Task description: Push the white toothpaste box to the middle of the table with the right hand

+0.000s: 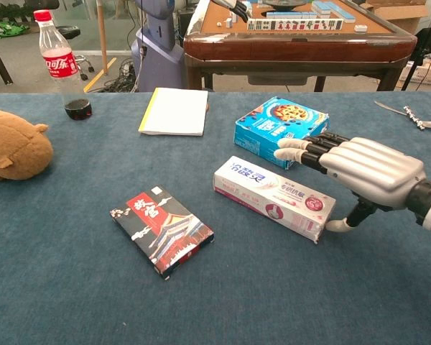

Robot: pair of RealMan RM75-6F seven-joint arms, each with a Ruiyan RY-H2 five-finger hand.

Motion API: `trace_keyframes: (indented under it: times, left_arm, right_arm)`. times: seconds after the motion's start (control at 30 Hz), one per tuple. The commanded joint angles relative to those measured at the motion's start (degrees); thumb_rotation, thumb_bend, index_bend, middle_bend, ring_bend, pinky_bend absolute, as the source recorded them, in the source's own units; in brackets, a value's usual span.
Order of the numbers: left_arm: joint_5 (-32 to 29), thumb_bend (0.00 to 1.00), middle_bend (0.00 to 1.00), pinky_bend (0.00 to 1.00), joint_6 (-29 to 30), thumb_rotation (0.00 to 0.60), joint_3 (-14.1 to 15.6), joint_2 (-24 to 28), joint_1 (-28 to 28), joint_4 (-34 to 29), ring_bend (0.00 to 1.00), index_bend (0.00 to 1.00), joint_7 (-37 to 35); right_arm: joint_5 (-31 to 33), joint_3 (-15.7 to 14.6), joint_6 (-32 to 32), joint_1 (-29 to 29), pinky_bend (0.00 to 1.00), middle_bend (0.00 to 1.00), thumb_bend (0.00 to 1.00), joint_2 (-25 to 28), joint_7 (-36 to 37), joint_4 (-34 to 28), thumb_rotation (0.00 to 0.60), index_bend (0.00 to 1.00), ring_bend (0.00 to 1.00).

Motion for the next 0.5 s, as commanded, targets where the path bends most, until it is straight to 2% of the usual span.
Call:
trace_keyframes:
  times: [0.03,0.5]
  left_arm:
    - [-0.16,0.18,0.83,0.64,-0.01,0.6,-0.12,0.08,0.04,0.09,0.63,0.53,-0.17]
    - [-0.32,0.18,0.83,0.64,0.25,0.6,-0.35,0.38,0.29,0.18,0.63,0.53,-0.65]
  right_arm:
    - [0.46,0.55,-0.46,0.81,0.07,0.0,0.0,-1.37,-0.68,0.81,0.6,0.0,0.0]
    - [3.85,3.41,-2.7,4.26,0.07,0.0,0.0,-5.94,-0.86,3.62,0.6,0.0,0.0]
